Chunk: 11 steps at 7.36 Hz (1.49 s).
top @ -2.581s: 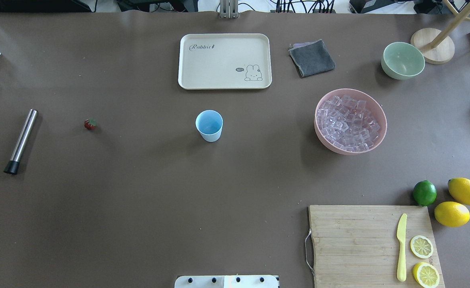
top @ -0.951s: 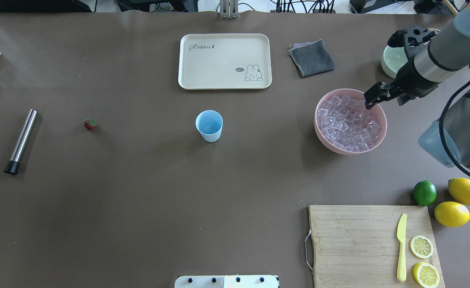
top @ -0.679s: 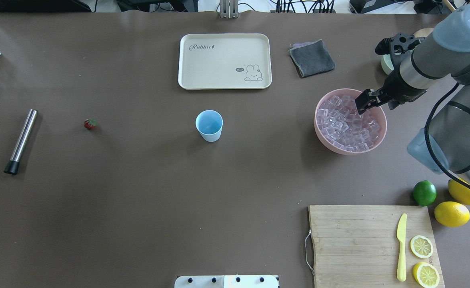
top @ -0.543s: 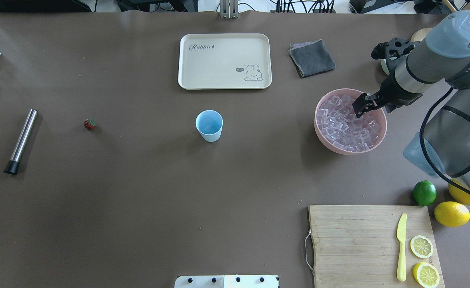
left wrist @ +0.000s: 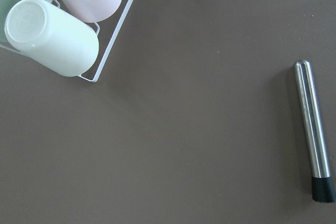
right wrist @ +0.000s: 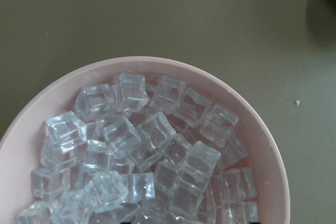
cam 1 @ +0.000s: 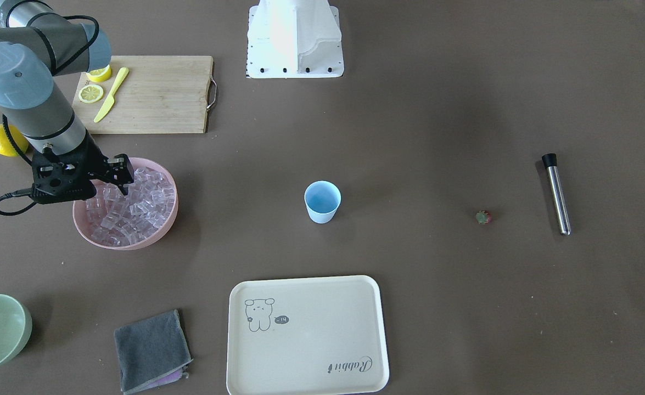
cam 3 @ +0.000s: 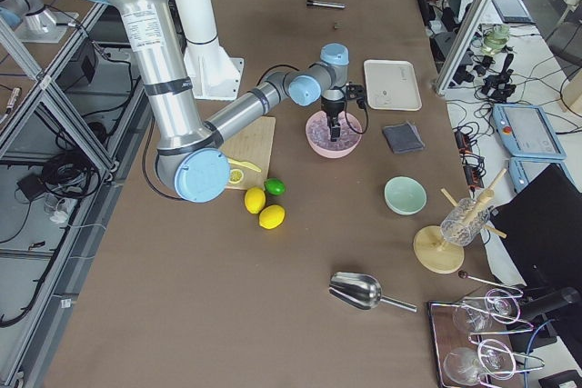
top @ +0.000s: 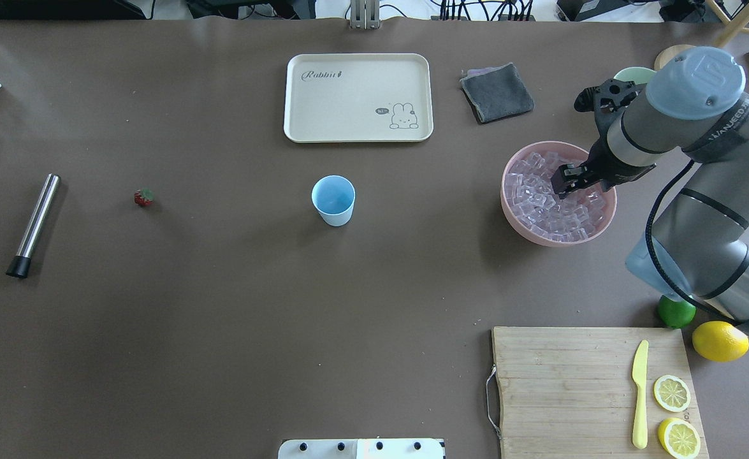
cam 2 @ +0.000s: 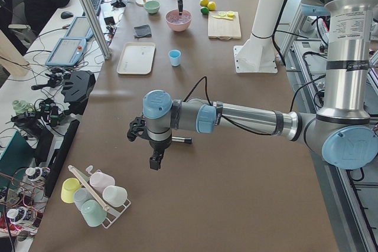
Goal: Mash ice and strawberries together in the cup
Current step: 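Move the right gripper over the pink bowl of ice cubes, then lower the right gripper into the bowl and grasp an ice cube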
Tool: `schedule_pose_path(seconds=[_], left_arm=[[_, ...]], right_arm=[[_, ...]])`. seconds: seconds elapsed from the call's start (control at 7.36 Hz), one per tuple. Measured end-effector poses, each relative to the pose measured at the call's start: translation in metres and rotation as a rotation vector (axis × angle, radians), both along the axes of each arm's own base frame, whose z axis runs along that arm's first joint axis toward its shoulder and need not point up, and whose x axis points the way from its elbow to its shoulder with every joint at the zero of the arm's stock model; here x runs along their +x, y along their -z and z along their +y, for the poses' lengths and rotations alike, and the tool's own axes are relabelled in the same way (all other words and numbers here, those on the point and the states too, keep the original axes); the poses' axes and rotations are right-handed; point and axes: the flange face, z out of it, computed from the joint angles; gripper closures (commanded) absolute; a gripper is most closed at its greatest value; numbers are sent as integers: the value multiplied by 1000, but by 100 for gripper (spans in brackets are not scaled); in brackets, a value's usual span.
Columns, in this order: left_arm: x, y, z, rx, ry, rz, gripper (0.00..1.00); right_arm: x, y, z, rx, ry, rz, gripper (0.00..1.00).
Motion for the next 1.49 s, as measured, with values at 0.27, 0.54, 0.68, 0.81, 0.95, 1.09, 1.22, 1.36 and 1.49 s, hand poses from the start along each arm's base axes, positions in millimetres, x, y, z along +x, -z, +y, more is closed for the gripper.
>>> schedule_pose_path(seconds=[0.27,0.54,0.68,0.81,0.95,1.09,1.22,1.36,1.49], left_arm=[[0,0,0,0,1,0,2],[-1,-1,0,-3,2,-2,2],[-1,-2,0,-5,2,-2,2],[-1,-2,0,-5,3,-2,2],[-1,-2,0,-5,3,-2,2],[-1,-2,0,-4,3,0,2],[-1,-1,0,-3,2,1,1],[-1,0,0,-1,2,2,2],[-1,0,0,0,2,2,2]], right_arm=[[-10,-18,-13,29,-5,-25,21],[-18,-13,-26,47,-14,-45,24],[-21,-13,-30,46,-17,-46,24],[-23,-16,-33,43,-20,-42,24],[-23,-20,-34,40,-23,-34,24],[-24,-24,-34,39,-28,-22,25],[-27,-26,-33,42,-31,-9,37],[-30,-28,-31,44,-31,-2,52],[-33,-29,-29,43,-28,2,64]])
